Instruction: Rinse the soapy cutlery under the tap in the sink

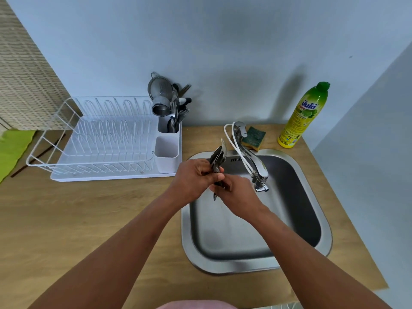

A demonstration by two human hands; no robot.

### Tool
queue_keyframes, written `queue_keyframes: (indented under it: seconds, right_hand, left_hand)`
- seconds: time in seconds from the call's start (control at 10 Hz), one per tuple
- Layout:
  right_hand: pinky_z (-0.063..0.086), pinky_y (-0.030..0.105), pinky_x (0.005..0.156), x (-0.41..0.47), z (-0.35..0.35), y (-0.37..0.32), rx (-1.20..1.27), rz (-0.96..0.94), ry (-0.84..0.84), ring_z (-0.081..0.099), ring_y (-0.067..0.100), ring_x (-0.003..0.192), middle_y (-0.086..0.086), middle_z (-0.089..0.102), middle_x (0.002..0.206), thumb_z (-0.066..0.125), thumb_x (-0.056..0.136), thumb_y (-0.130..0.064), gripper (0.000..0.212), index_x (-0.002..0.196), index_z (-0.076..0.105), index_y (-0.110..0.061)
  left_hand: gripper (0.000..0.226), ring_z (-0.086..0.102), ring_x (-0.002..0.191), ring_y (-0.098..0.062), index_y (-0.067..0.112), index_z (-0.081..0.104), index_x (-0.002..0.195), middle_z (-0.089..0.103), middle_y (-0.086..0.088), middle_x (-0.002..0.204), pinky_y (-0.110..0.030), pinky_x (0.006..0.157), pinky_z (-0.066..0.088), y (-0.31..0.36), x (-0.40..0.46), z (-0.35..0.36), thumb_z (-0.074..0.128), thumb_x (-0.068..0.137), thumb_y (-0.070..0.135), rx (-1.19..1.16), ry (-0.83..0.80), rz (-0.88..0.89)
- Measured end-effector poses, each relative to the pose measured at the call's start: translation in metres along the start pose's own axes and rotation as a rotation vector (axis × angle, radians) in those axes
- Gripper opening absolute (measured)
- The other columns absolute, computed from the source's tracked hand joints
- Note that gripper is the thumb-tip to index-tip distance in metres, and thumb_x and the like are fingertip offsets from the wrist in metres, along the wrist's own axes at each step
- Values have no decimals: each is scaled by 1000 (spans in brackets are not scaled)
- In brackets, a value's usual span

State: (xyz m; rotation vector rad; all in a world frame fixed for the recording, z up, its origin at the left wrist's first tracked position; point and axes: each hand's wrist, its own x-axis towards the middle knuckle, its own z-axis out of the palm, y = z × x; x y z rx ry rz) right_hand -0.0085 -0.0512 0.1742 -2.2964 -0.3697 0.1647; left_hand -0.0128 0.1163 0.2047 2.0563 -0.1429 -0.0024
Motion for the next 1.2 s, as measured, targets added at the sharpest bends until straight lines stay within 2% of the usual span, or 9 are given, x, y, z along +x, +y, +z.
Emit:
queue_keyframes:
  seconds: [0.2,0.3,0.4,0.5,0.7,0.9,1.0,1.1,1.2]
  right_hand:
    - [49,24,60,49,-2,-62,20,-113,32,64,14,65,-2,70,69,70,92,-22,11,85,72,-13]
    - [38,9,52,92,0,-102,40,-179,88,58,-4,55,-14,57,55,72,90,-25,15,80,75,-14]
    - [43,14,55,118,10,-116,67,-155,56,59,-2,55,-12,60,54,72,89,-27,21,73,75,-15]
    - [48,22,58,139,38,-112,99,-16,-41,61,1,54,-7,66,57,71,89,-25,27,63,71,-20]
    - [47,25,62,147,70,-85,-67,2,-108,69,16,73,6,76,78,72,85,-25,13,87,80,-14]
    - [54,31,70,141,75,-76,-172,-109,-29,70,22,76,5,80,87,65,89,-15,17,91,81,-15]
    - [55,30,77,133,73,-74,-96,-108,82,71,19,80,2,81,93,65,90,-12,17,96,81,-16]
    - [49,24,83,119,71,-69,-70,-89,166,68,16,89,3,77,105,68,91,-12,18,105,78,-14]
    - [50,26,83,103,71,-63,-40,-70,252,63,12,86,4,75,108,67,90,-9,20,108,76,-11]
  left_hand:
    - [14,74,88,-2,20,84,97,81,6,93,-21,86,56,10,14,-61,80,84,23,50,207,71]
    - [16,69,82,1,25,84,98,76,14,89,-9,76,47,14,31,-103,78,84,29,194,327,156]
    - [16,64,74,1,26,84,96,70,19,76,-8,68,41,8,43,-124,76,84,32,270,348,143]
    - [12,60,62,-3,19,84,83,61,18,60,-9,57,34,-15,55,-134,79,83,30,291,298,9]
    - [13,65,58,5,25,85,80,64,20,55,-8,50,37,-58,64,-122,82,77,38,262,216,-170]
    - [24,69,67,-20,29,67,57,67,6,60,-23,51,37,-79,70,-118,80,73,42,360,124,-376]
    - [17,71,73,-23,28,69,64,69,4,66,-25,54,40,-79,72,-114,78,76,36,361,162,-357]
    - [26,69,90,-26,19,75,100,71,-3,98,-31,69,46,-75,66,-109,77,79,34,424,239,-274]
    - [58,65,107,-29,14,59,136,60,-7,130,-39,85,53,-76,53,-110,75,85,37,436,327,-247]
